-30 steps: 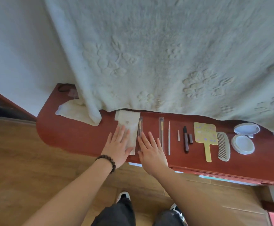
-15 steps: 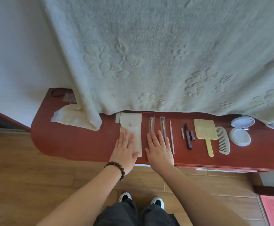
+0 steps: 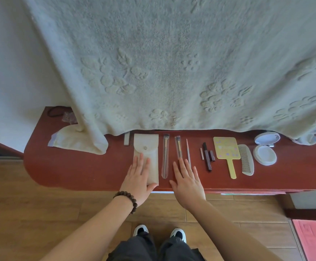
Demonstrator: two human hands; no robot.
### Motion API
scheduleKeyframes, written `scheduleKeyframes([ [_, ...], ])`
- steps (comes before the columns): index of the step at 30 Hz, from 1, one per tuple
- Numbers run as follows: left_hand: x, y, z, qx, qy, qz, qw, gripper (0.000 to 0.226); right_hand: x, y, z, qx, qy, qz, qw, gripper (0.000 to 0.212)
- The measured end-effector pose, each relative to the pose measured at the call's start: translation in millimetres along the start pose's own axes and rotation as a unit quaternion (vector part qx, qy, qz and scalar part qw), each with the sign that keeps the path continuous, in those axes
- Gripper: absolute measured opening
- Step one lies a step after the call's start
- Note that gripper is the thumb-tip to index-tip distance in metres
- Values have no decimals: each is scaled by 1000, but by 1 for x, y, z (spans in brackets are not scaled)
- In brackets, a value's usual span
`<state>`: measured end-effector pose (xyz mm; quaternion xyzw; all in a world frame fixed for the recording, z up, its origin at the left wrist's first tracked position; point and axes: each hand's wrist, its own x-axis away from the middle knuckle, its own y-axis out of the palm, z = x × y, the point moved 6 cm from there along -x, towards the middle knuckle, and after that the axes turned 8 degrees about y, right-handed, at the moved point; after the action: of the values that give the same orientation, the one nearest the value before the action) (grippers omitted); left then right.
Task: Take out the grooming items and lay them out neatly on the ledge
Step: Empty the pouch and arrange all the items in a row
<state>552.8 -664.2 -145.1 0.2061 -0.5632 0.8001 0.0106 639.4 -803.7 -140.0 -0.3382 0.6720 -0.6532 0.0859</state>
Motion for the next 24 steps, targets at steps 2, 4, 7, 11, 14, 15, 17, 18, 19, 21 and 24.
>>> scheduleKeyframes([
  [2, -1, 1, 3, -2, -7, 1, 1000, 87, 2, 1, 0, -7, 0, 2, 1000, 62],
  [4, -1, 1, 6, -2, -11, -1, 1000, 87, 4, 3, -1, -8, 1, -6, 1000, 63],
  [7, -4, -1, 8, -5, -9, -3, 1000, 87, 3, 5, -4, -13, 4, -15, 1000, 63],
  [11, -7, -5, 10, -22, -14, -10, 1000, 86, -3, 2, -9, -32, 12, -19, 999, 64],
  [14, -5, -14, 19, -49, -10, 35, 998, 78, -6, -7, -10, -44, 6, -3, 999, 62],
  [15, -6, -18, 25, -56, 7, 52, 997, 73, -7, -11, -8, -50, 6, 7, 999, 61],
  [17, -9, -19, 39, -77, 57, 55, 994, 67, -6, -18, 1, -58, 10, 27, 998, 60],
  [18, -12, -17, 44, -94, 78, 40, 992, 67, -5, -19, 7, -58, 13, 30, 998, 60],
  [19, -15, -14, 48, -115, 92, 22, 989, 68, -4, -18, 12, -56, 15, 28, 998, 59],
  [21, -19, -6, 51, -151, 105, -7, 983, 69, -1, -12, 22, -44, 12, 7, 999, 59],
  [24, -18, 1, 56, -160, 96, -28, 982, 68, 1, -4, 28, -33, 0, -17, 999, 60],
])
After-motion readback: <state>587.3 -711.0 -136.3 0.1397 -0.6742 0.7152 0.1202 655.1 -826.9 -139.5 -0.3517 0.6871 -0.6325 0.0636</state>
